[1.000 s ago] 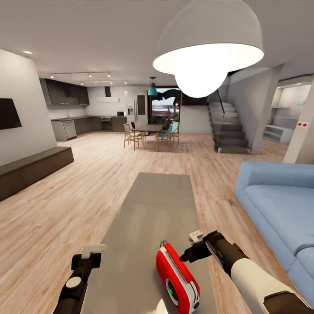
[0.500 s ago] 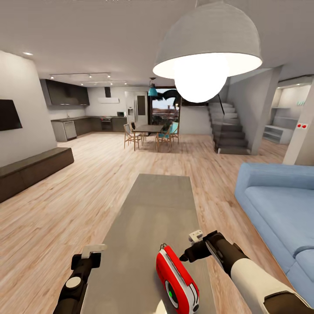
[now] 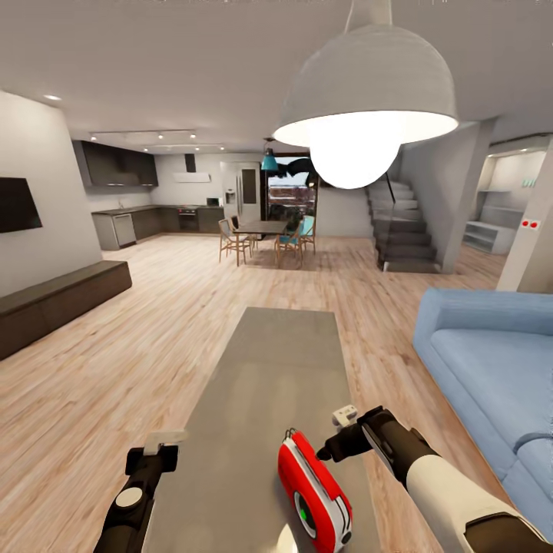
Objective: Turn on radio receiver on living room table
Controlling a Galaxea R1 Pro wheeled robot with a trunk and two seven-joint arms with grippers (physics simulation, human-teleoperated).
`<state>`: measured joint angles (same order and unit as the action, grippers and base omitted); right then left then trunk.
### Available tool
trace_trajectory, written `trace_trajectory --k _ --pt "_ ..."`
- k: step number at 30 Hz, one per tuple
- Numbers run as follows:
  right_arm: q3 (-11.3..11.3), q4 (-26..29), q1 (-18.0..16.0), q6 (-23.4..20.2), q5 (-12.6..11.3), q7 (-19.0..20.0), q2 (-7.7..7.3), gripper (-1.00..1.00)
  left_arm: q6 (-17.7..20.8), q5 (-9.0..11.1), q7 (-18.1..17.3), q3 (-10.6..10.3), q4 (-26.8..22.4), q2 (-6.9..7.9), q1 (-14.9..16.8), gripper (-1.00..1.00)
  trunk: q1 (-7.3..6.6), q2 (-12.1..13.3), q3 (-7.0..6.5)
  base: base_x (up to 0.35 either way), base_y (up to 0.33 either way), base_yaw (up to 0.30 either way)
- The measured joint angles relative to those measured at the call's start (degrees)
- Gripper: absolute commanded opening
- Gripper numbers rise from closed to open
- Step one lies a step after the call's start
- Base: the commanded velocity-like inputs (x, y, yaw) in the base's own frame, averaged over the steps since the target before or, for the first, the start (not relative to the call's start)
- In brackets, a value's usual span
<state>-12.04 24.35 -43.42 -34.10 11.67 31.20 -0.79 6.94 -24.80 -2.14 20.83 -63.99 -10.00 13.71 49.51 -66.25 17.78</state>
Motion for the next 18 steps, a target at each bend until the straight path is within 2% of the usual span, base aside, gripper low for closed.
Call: trace_trajectory --k 11,18 --pt "0.00 0.00 0.00 0.00 0.01 0.00 0.00 1.00 -0.07 0.10 -0.06 0.08 0.00 0.00 0.00 -1.00 -2.42 4.41 -1.97 -0.238 0.176 0.000" --pt "0.01 0.00 0.00 0.05 0.01 0.00 0.00 1.00 -0.16 0.18 -0.06 0.09 0.00 0.00 -0.01 -1.00 -3.95 7.22 -3.23 -0.071 0.052 0.000"
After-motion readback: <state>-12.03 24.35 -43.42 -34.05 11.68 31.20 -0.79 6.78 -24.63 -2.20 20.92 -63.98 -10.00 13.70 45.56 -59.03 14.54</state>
